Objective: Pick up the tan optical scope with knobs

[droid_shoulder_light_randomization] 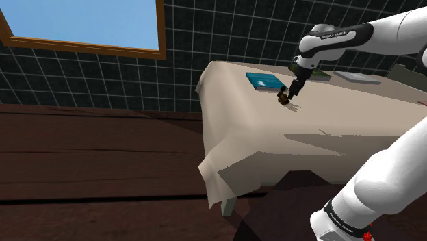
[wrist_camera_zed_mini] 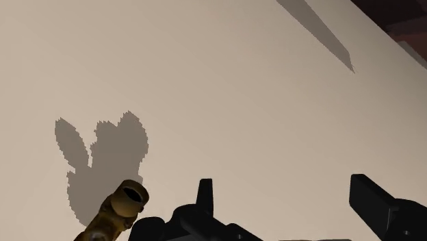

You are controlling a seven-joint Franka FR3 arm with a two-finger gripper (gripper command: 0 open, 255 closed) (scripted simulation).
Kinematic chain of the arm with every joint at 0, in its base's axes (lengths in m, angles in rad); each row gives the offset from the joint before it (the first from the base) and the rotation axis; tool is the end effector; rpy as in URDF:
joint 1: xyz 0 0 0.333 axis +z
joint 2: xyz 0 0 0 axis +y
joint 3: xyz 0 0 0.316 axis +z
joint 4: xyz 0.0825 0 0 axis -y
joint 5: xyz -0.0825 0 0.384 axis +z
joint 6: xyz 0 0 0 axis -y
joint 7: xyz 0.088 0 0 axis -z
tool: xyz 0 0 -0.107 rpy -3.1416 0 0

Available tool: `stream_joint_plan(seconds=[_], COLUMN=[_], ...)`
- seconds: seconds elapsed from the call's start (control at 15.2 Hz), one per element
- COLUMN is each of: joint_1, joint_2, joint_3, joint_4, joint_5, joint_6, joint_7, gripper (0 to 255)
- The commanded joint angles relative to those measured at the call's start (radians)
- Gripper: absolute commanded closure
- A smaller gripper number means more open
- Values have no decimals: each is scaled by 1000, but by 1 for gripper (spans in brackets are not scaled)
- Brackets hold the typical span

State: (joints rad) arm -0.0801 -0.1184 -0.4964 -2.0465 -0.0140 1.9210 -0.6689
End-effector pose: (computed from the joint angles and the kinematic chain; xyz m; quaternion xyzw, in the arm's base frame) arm 0.4338 -0.2916 0.4842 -0.9984 -0.0504 -0.0040 0.0237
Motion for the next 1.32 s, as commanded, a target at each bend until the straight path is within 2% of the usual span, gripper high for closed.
stream_joint_plan(seconds=[0.0,0.26,0.59,1.25], joint_1=[-13,-57,-154,-160], joint_2=[90,260,478,512], joint_3=[-33,-64,-64,-51], joint_4=[68,209,428,370], joint_5=[45,143,265,289], joint_6=[13,11,-27,59], joint_7=[-68,-180,-294,-314], gripper=[0,0,0,0])
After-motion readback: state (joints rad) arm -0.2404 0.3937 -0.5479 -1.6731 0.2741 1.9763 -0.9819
